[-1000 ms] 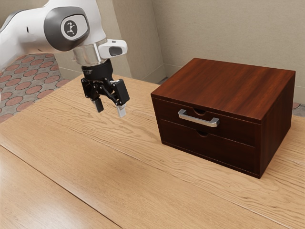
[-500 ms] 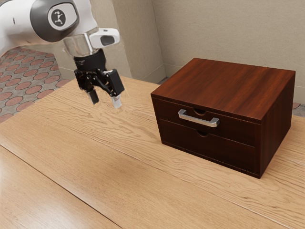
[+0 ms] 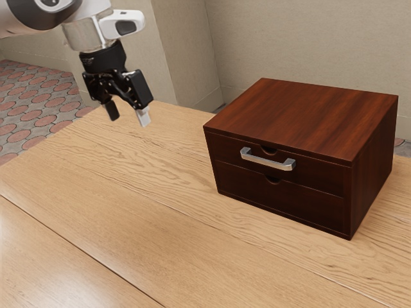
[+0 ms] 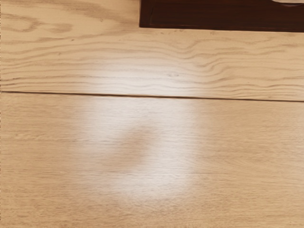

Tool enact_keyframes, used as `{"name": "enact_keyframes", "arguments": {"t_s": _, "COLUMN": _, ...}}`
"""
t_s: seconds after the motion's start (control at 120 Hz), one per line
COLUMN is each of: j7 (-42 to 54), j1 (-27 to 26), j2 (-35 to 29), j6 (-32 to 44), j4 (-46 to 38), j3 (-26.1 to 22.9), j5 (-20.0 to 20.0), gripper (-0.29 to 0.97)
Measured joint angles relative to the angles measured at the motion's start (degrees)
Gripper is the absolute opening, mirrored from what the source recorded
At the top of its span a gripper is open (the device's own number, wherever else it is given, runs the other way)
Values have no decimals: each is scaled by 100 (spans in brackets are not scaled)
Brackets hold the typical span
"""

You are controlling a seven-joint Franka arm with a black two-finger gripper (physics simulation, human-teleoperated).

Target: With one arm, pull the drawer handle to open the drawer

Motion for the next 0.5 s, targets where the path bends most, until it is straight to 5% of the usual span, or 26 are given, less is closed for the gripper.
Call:
{"name": "enact_keyframes", "arguments": {"t_s": 0.275, "j7": 188, "j1": 9, "j2": -9, "j6": 118, "j4": -54, "j3": 2, "j5": 74, "gripper": 68}}
{"name": "enact_keyframes", "arguments": {"t_s": 0.5, "j7": 2585, "j1": -813, "j2": 61, "j6": 801, "j4": -199, "j3": -60, "j5": 101, "gripper": 68}}
